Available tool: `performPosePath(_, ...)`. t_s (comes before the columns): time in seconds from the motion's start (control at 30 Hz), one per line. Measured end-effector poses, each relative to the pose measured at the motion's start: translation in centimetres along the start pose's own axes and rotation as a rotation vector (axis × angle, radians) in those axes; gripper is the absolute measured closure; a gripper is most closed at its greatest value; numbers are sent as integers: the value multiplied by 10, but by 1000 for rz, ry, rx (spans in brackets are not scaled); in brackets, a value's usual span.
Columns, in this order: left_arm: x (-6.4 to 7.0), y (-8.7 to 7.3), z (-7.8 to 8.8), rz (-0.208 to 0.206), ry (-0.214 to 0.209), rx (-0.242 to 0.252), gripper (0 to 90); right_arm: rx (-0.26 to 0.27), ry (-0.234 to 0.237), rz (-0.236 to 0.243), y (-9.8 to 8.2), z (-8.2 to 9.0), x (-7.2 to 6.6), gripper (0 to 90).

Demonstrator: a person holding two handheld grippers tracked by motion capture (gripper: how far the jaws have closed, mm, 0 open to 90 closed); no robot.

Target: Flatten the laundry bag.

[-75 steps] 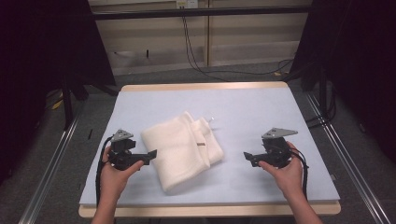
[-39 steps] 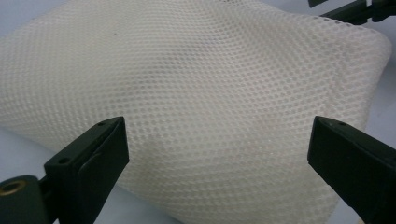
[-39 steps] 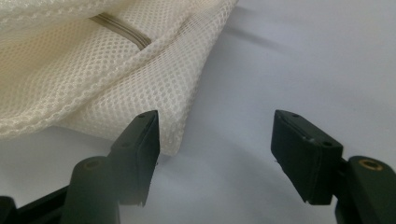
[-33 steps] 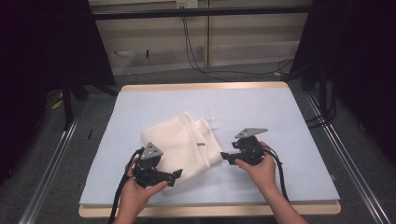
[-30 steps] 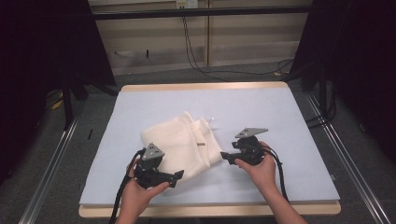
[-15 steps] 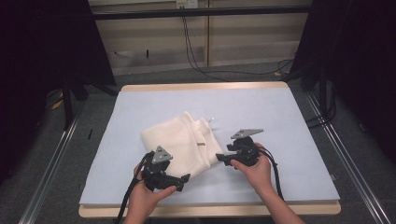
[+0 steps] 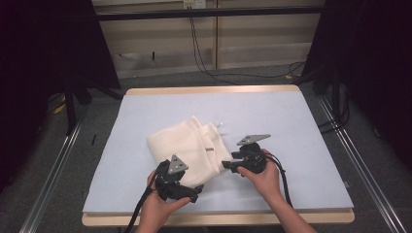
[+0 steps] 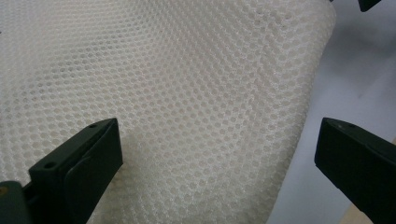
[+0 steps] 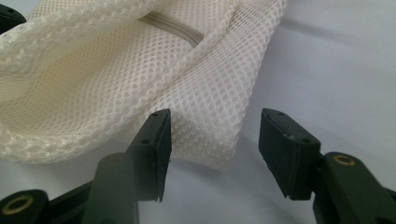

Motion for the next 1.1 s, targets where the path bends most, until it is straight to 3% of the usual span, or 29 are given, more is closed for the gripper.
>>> performPosePath(0.2,5,1,-2,-12,-13,-7,0,-7,11,0,-2,-3,-6,448)
performPosePath(0.23,6,2,-5,-6,-11,14,2,-8,16,3,-2,-4,-7,448)
performPosePath(0.43,4,-1,-9,-28,20,2,61,-15,16,1,-3,-4,-8,467)
performPosePath(0.57,-2,-2,-8,-34,52,3,162,-16,25,-8,-3,-5,-9,489)
performPosePath(0.7,-6,-1,-3,-28,46,8,510,-15,36,8,-4,-6,-10,546)
performPosePath(0.73,-7,-1,-1,-41,34,6,510,-20,39,4,-5,-6,-10,579)
performPosePath(0.77,-8,-2,0,-30,22,-5,647,-16,35,4,-6,-6,-9,678)
performPosePath(0.87,-12,-2,3,-17,19,-4,773,-20,37,6,-8,-5,-9,785)
performPosePath(1.1,-27,-1,13,20,67,21,823,-15,8,42,-7,-2,-6,836)
Point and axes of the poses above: each handheld gripper's, and its own axes: z roughly backward along the jaws, y roughly out of its top, x roughly to its right, the point moved 7 cm from there along -z, roughly forward along the jaws, and after that the axes turned 9 degrees about x, right-handed, at the moved point
